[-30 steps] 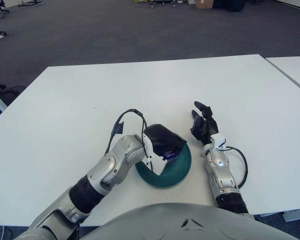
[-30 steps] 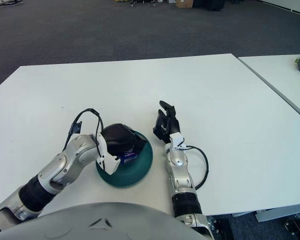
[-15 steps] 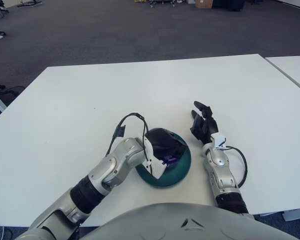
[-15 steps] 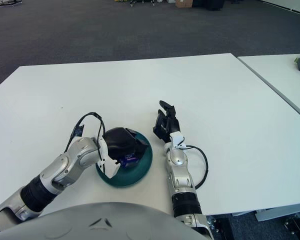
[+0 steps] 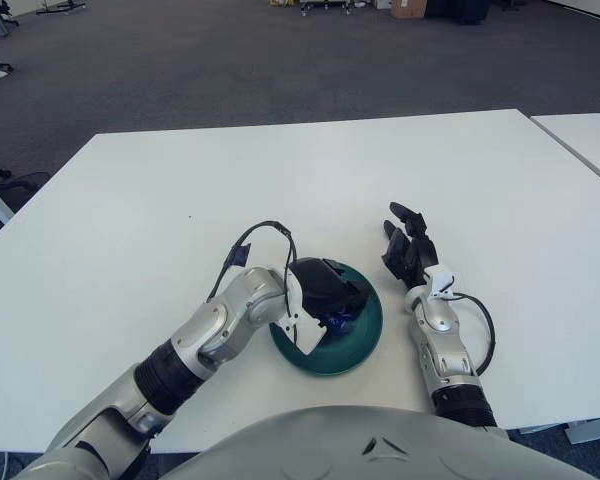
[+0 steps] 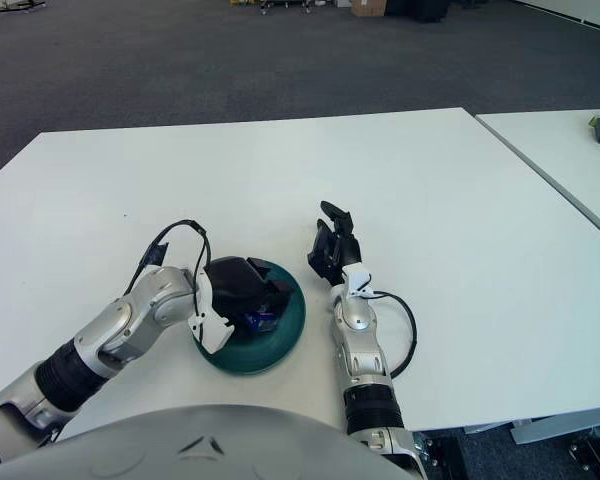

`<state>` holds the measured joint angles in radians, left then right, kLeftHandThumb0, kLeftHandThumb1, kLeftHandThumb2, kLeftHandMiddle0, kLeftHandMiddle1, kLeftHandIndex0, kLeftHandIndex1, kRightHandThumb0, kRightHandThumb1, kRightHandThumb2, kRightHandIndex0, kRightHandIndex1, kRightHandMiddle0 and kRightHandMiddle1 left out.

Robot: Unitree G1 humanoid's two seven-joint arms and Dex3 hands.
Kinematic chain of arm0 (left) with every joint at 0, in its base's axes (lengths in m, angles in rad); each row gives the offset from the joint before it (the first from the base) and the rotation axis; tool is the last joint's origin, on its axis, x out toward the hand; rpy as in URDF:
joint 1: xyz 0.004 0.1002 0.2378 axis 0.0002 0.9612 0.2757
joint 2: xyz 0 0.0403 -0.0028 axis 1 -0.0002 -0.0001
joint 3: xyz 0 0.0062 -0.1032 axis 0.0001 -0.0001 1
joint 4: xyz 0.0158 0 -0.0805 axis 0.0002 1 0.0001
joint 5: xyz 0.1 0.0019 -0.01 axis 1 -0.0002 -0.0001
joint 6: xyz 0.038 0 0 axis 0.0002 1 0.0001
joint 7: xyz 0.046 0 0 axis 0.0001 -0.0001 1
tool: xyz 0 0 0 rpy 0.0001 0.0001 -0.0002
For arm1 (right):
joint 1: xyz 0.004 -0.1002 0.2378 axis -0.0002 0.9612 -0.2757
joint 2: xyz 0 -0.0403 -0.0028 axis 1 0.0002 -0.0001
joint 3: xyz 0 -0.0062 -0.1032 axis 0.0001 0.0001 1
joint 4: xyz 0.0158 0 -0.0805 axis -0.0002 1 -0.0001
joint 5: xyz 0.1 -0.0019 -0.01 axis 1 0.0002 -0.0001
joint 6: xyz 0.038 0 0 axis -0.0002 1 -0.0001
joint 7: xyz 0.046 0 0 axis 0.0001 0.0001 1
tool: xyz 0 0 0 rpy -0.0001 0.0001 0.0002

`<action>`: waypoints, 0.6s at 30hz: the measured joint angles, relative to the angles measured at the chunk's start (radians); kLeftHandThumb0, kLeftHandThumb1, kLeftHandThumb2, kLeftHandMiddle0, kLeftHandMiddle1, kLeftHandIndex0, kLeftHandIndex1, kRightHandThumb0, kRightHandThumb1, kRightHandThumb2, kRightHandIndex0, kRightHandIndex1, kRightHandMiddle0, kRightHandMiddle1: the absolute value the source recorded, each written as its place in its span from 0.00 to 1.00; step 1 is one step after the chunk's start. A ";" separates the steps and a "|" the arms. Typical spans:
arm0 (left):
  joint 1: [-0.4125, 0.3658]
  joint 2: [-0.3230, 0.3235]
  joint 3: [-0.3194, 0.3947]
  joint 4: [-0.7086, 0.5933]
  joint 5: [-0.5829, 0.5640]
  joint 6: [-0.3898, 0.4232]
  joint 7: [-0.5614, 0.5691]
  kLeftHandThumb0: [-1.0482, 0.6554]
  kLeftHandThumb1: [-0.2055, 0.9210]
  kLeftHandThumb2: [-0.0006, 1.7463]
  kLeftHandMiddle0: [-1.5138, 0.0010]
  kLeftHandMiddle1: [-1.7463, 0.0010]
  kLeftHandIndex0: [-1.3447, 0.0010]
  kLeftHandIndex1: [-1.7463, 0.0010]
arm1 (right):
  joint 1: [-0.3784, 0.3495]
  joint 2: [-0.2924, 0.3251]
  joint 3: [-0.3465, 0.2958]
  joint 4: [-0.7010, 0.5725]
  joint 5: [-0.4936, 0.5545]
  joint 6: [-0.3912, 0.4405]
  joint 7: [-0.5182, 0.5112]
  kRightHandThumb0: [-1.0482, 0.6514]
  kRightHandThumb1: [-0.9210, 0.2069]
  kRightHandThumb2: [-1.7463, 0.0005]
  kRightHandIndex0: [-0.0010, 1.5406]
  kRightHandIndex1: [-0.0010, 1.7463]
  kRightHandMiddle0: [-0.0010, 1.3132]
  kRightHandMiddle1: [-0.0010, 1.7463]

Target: Put the gum into the plate.

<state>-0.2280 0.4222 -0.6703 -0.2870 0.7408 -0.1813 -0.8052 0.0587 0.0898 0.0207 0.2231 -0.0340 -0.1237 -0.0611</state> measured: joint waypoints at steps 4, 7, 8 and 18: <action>-0.015 0.025 0.003 -0.003 -0.042 -0.022 -0.042 0.00 1.00 0.14 0.95 0.82 1.00 0.71 | -0.003 0.000 0.004 -0.006 0.001 0.020 0.001 0.18 0.00 0.42 0.19 0.00 0.00 0.34; -0.023 0.053 0.004 -0.008 -0.064 -0.034 -0.072 0.00 1.00 0.15 0.98 0.94 1.00 0.86 | -0.007 -0.001 0.005 -0.006 0.001 0.025 0.002 0.17 0.00 0.42 0.19 0.00 0.00 0.34; -0.026 0.060 0.004 -0.008 -0.068 -0.037 -0.082 0.00 1.00 0.15 0.98 0.94 1.00 0.87 | -0.008 -0.001 0.005 -0.004 0.001 0.025 0.001 0.17 0.00 0.42 0.19 0.00 0.00 0.34; -0.018 0.110 0.017 -0.002 -0.108 -0.062 -0.117 0.00 1.00 0.21 1.00 1.00 1.00 1.00 | -0.027 -0.001 0.007 0.019 -0.004 0.020 -0.011 0.14 0.00 0.42 0.21 0.01 0.00 0.38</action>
<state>-0.2460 0.5318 -0.6533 -0.2894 0.6329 -0.2438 -0.9223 0.0320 0.0887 0.0276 0.2421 -0.0382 -0.1033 -0.0726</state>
